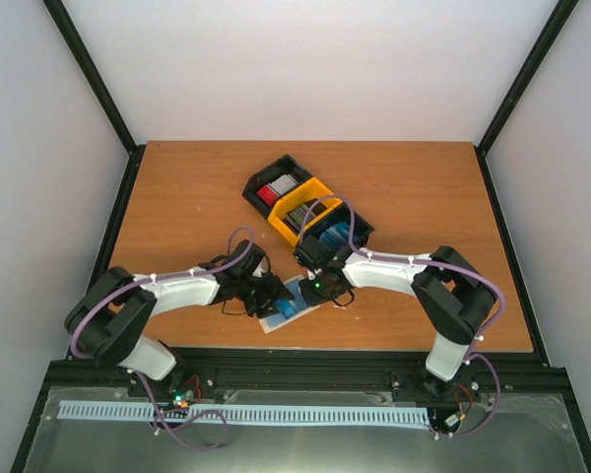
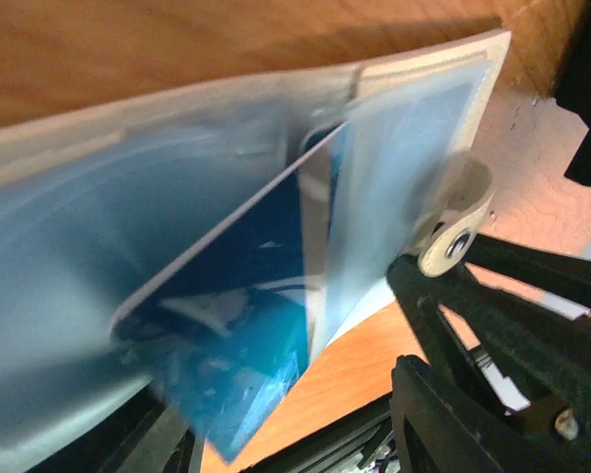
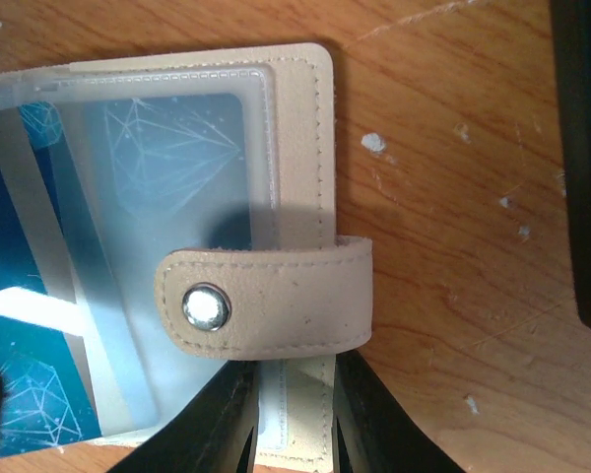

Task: Put the credit cards into the card holder
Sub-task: Insert the credit card into the card holder.

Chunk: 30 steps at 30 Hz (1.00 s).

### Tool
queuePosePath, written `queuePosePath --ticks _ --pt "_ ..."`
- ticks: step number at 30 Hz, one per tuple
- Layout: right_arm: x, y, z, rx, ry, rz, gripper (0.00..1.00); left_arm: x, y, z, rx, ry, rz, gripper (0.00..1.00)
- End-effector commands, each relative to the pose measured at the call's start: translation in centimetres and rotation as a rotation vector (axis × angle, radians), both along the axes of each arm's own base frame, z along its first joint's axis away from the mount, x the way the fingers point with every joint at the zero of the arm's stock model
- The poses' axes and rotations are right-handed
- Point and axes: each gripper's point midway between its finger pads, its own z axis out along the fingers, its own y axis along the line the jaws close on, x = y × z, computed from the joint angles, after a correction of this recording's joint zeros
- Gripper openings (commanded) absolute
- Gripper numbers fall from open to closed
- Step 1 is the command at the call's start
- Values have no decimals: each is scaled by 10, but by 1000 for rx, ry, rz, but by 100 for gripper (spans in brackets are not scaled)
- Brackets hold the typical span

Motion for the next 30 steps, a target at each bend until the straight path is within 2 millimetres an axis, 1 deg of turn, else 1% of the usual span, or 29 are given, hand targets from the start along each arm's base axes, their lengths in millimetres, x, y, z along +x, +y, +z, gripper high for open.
queuePosePath --ticks 1,9,12,14,16,20,22,26,28,30 --pt "-30 -25 -44 -104 128 1 22 0 -4 -13 55 30 -63 52" --pt "-29 -21 -40 -78 122 -6 22 16 -14 -16 82 16 -96 51" --pt "-28 -21 -38 -72 120 -9 22 16 -10 -20 121 24 -99 52" --pt "-26 -20 -37 -67 118 -12 22 15 -6 -19 140 23 -99 56" --pt "-26 -21 -37 -67 118 -13 22 13 -2 -15 160 27 -99 58" --pt "-25 -21 -37 -61 120 -14 22 5 10 -5 194 40 -86 59" --pt "-25 -21 -37 -59 120 -15 22 0 14 -4 202 51 -82 57" --pt "-25 -20 -38 -55 122 -14 22 1 11 -3 184 44 -78 46" --pt "-25 -20 -38 -55 123 -15 22 2 10 -6 184 46 -80 44" --pt "-25 -20 -39 -55 122 -15 22 6 6 -6 176 36 -86 40"
